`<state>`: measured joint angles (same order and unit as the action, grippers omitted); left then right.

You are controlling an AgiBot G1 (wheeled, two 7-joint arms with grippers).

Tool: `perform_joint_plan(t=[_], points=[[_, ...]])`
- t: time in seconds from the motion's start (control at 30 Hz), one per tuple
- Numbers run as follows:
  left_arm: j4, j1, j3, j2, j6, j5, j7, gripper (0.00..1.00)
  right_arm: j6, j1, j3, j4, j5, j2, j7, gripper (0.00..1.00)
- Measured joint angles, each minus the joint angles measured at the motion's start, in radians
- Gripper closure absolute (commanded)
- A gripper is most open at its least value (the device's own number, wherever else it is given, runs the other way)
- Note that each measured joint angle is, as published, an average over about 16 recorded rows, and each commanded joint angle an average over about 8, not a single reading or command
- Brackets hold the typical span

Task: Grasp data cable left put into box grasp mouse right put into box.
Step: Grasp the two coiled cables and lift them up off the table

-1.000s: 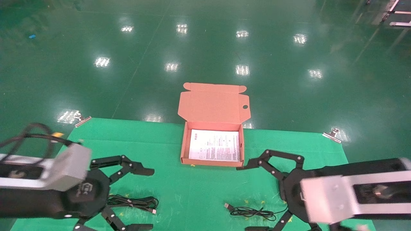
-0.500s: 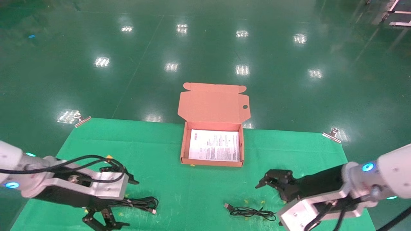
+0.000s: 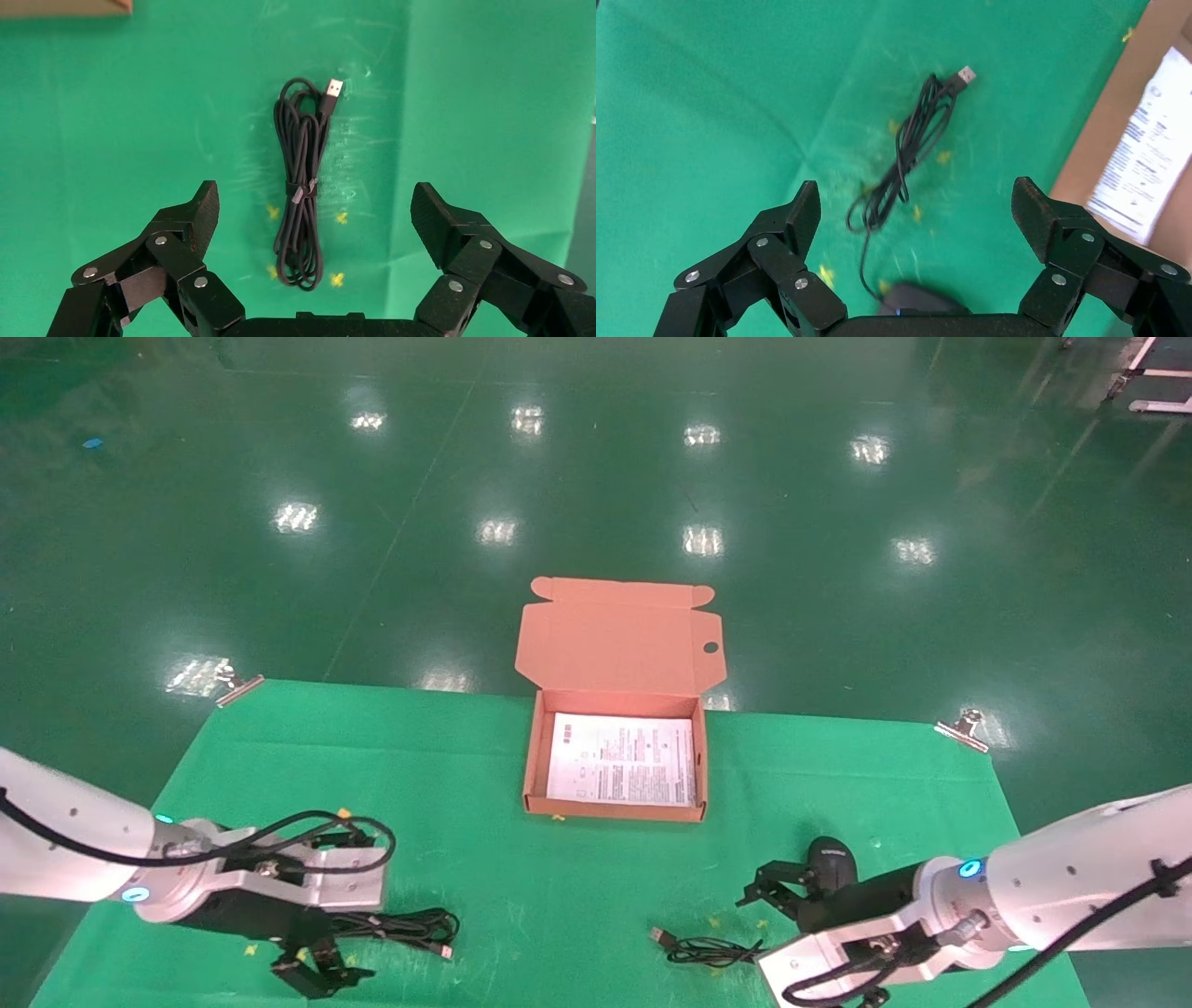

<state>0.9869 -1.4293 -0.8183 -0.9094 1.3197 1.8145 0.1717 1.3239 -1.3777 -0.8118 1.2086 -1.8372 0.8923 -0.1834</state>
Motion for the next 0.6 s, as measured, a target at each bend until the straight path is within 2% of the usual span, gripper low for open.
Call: perform_joint_plan(t=[0.27,0.6], points=[[-0.162,0.022,0.013,-0.046,-0.066,-0.021,-0.032,0.00,-0.051,0.006,-0.009,-0.146,-0.019,0.068,0.001,0.00],[-0.348,0.016,0.009,-0.113,-0.135,-0.012,-0.124,0.00,-0.115,0.005,-0.026,-0.309,-0.055,0.135,-0.059,0.00]])
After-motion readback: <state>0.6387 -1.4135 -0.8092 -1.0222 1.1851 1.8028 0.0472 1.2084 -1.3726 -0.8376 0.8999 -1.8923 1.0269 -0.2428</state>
